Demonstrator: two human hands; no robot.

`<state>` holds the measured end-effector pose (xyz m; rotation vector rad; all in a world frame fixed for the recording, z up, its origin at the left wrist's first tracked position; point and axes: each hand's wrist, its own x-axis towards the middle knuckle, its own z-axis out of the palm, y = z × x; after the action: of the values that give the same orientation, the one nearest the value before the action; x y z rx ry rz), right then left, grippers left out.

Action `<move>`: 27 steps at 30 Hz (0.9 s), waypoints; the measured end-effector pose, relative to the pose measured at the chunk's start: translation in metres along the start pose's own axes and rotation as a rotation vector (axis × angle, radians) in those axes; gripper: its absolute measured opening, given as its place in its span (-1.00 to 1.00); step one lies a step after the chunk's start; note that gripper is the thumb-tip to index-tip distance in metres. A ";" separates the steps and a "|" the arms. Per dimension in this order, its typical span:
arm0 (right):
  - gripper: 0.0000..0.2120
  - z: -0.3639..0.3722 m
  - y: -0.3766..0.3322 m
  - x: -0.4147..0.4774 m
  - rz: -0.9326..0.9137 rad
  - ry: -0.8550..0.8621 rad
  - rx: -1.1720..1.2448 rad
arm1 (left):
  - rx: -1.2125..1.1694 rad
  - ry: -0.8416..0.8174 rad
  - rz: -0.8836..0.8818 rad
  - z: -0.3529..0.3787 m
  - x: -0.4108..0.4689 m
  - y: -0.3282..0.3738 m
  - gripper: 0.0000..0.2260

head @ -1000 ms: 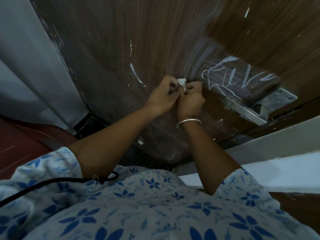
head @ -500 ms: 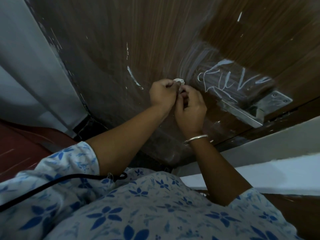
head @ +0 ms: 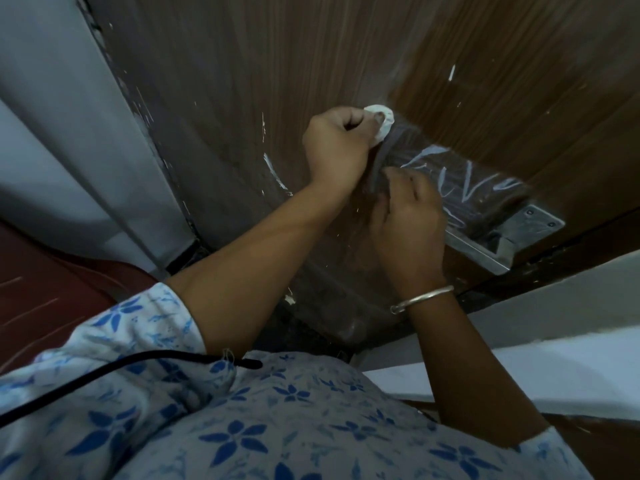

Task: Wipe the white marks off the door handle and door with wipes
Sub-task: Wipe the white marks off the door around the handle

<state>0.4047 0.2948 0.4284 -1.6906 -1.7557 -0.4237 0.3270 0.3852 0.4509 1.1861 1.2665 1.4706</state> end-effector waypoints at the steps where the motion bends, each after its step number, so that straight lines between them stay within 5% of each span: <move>1: -0.70 -0.002 0.004 0.001 0.011 -0.003 -0.005 | 0.011 0.002 0.025 0.001 0.001 0.005 -0.82; 11: -0.74 -0.011 0.011 0.004 -0.009 0.028 0.039 | 0.177 -0.024 0.253 0.007 0.002 0.040 -0.87; 20: -0.76 -0.012 0.016 0.006 -0.005 -0.020 0.038 | 0.254 0.054 0.058 -0.004 -0.003 0.015 -0.88; 27: -0.76 -0.009 0.021 0.014 0.010 -0.014 0.040 | 0.274 0.073 0.444 0.005 0.012 0.060 -0.87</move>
<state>0.4278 0.3018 0.4402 -1.6770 -1.7543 -0.3702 0.3282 0.3899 0.5121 1.6928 1.3415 1.7025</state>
